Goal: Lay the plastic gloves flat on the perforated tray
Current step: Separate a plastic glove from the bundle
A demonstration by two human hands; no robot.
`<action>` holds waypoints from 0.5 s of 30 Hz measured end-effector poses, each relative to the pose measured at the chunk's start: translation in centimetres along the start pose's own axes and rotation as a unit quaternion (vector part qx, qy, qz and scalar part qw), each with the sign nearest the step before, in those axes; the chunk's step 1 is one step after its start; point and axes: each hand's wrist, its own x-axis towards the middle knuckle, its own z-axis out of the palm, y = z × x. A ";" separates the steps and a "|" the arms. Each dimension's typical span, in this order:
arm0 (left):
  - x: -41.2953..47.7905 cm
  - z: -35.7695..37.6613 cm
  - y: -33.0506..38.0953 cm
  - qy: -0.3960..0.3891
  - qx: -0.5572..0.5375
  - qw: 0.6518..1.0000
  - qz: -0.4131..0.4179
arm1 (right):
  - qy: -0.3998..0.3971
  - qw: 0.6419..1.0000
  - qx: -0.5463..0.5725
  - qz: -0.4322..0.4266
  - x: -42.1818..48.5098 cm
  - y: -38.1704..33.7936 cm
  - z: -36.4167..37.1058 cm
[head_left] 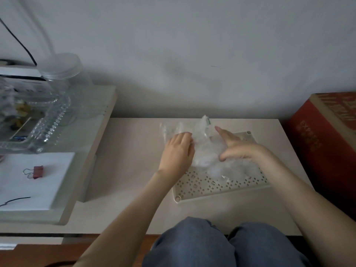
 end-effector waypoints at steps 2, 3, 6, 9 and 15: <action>0.1 0.4 0.4 -0.017 0.015 0.999 0.035 | -0.009 0.976 0.216 -0.038 -0.6 -0.3 -0.8; 0.1 0.6 0.5 -0.025 0.016 0.999 0.046 | 0.003 0.958 0.286 -0.022 -1.0 -0.6 -1.0; 0.1 1.0 1.2 -0.065 -0.032 0.996 0.050 | 0.051 0.958 0.282 0.024 -1.8 -1.3 -1.2; 0.3 0.9 1.7 -0.077 -0.072 0.988 0.117 | 0.102 0.966 0.237 0.001 -1.6 -1.6 -1.2; 0.6 -0.9 -0.1 0.117 -0.145 0.979 -0.080 | 0.230 0.951 0.201 -0.055 -1.0 -1.8 -0.9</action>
